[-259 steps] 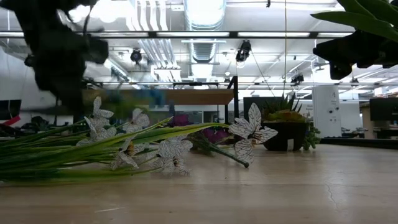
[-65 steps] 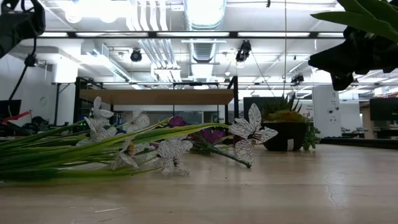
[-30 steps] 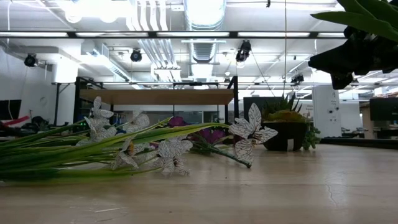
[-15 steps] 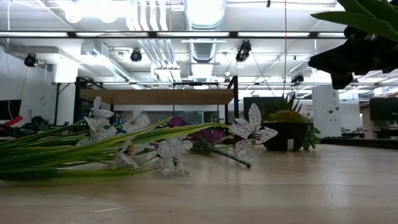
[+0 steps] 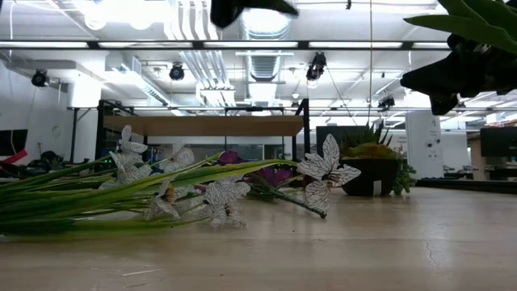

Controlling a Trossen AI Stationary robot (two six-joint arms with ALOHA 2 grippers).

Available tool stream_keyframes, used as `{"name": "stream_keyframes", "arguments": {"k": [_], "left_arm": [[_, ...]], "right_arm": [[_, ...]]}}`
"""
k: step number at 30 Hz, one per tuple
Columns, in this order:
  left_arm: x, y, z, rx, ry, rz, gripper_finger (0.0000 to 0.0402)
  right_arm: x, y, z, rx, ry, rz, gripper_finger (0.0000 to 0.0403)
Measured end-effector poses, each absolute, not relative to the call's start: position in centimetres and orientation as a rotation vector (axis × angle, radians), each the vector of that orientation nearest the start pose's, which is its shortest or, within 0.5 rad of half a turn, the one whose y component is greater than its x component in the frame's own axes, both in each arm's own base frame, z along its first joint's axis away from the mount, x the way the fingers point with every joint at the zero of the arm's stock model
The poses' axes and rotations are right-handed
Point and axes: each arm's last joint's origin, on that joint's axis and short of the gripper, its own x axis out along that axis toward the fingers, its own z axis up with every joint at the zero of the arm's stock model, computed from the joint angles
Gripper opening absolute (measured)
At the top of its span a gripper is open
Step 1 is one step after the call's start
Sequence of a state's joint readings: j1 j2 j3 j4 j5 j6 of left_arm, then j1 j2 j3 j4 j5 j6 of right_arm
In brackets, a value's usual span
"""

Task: Pick and place flowers into a vace then onto a shelf
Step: Put the violet flowers into the left transparent vase

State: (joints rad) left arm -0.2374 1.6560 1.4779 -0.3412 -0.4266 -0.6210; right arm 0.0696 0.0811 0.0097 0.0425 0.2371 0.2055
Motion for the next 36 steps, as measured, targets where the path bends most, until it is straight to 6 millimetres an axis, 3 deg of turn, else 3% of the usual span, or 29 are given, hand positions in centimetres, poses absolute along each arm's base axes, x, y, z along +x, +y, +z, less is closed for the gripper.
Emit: {"name": "stream_keyframes", "arguments": {"k": [6, 12, 23, 28, 36], "left_arm": [[38.3, -7.9, 29.9, -0.513, 0.506, 0.404, 0.0175], [38.7, -7.7, 27.7, -0.549, 0.575, 0.483, 0.0175], [40.7, -6.5, 20.9, -0.595, 0.738, 0.63, 0.0175], [40.5, -5.6, 19.9, -0.671, 0.756, 0.719, 0.0175], [39.7, -5.7, 18.6, -0.769, 0.792, 0.764, 0.0175]], "right_arm": [[10.2, 0.0, 16.4, 0.201, 0.012, -0.17, 0.0052], [10.2, 0.0, 16.4, 0.202, 0.012, -0.169, 0.0052], [10.2, 0.0, 16.4, 0.204, 0.013, -0.169, 0.0052], [10.2, 0.0, 16.4, 0.204, 0.013, -0.169, 0.0052], [10.2, 0.0, 16.4, 0.197, 0.014, -0.169, 0.0052]]}}
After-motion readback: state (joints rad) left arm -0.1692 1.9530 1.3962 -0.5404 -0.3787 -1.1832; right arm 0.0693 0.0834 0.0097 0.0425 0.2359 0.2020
